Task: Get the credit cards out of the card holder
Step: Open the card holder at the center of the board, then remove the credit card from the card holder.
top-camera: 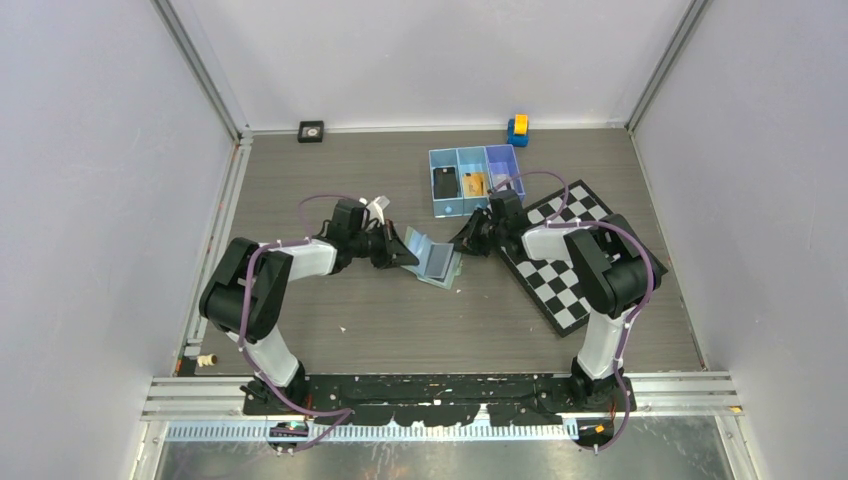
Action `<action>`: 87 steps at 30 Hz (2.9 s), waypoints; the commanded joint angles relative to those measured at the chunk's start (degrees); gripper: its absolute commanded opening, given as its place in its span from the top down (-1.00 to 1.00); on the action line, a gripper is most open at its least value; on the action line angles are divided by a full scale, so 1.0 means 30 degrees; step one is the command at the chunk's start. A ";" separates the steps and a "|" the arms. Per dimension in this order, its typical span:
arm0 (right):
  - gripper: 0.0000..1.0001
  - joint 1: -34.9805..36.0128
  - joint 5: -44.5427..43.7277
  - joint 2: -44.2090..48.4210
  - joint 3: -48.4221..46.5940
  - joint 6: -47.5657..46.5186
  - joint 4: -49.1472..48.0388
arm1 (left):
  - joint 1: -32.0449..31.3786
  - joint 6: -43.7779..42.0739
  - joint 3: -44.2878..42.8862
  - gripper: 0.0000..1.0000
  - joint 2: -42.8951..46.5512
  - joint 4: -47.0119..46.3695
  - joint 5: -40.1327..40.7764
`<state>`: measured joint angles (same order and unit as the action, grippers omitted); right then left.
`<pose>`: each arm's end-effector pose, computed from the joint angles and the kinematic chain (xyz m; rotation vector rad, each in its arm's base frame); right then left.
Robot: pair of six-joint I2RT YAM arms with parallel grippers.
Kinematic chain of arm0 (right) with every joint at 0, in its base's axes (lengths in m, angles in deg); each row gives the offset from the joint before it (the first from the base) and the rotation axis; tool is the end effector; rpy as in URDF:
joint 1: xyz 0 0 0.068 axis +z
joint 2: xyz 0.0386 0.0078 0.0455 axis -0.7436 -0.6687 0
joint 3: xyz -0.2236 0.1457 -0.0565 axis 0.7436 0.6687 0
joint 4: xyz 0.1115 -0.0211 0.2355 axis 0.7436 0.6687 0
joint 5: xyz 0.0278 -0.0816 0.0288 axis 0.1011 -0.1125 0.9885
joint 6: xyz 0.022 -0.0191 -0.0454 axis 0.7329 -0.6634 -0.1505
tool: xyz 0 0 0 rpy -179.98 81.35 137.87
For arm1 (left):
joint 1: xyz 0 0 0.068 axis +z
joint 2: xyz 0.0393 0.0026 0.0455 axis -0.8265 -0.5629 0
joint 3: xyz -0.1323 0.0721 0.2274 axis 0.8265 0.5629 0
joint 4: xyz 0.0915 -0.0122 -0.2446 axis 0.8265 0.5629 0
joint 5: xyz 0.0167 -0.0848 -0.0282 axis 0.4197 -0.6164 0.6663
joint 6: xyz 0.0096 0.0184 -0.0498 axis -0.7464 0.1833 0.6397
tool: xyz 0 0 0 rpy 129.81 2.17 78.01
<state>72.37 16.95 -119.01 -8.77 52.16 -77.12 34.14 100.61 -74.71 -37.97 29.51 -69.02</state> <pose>0.3269 0.1629 0.1290 0.3625 2.4777 1.0802 0.2958 -0.1408 0.1492 -0.0827 2.4706 -1.3092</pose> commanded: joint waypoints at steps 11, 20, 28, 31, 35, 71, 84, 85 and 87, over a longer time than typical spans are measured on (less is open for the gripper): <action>0.80 0.0947 -0.0987 0.0721 -0.1151 -0.2274 0.3375 | 0.0200 -0.0491 -0.0788 0.89 -0.0254 -0.0644 0.0662; 0.47 0.1667 -0.2133 0.1813 -0.1180 -0.3377 0.4171 | 0.0201 -0.0864 -0.1076 0.87 -0.0601 -0.0037 0.0653; 0.14 0.3107 -0.3049 0.2513 -0.1684 -0.4881 0.5083 | 0.0200 -0.0938 -0.1232 0.70 -0.0831 0.0158 0.0579; 0.04 0.3507 -0.3489 0.2326 -0.2046 -0.5277 0.5721 | 0.0200 -0.0989 -0.1232 0.64 -0.0804 0.0079 0.0413; -0.13 0.3801 -0.4322 0.2297 -0.2255 -0.5640 0.6176 | 0.0223 -0.1191 -0.1154 0.35 -0.0536 -0.0069 0.0252; -0.78 0.3822 -0.3720 0.0530 -0.3055 -0.4027 0.5370 | 0.0757 -0.0599 -0.0939 -0.03 -0.0740 -0.1051 -0.1478; -0.72 0.3771 -0.7262 0.1672 -0.2595 -0.4606 0.6121 | 0.0779 -0.0991 -0.1294 0.86 -0.0890 -0.0076 -0.0997; -0.71 0.3777 -0.7509 0.2149 -0.2441 -0.4754 0.6255 | 0.0785 -0.0982 -0.1291 0.92 -0.0887 -0.0076 -0.0955; -0.70 0.3733 -0.8503 0.2869 -0.2079 -0.4953 0.6286 | 0.0837 -0.0903 -0.1240 0.95 -0.0859 -0.0167 -0.0938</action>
<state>83.61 -0.65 -115.78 -16.57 39.72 -60.38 36.28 98.54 -76.83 -40.68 29.30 -71.58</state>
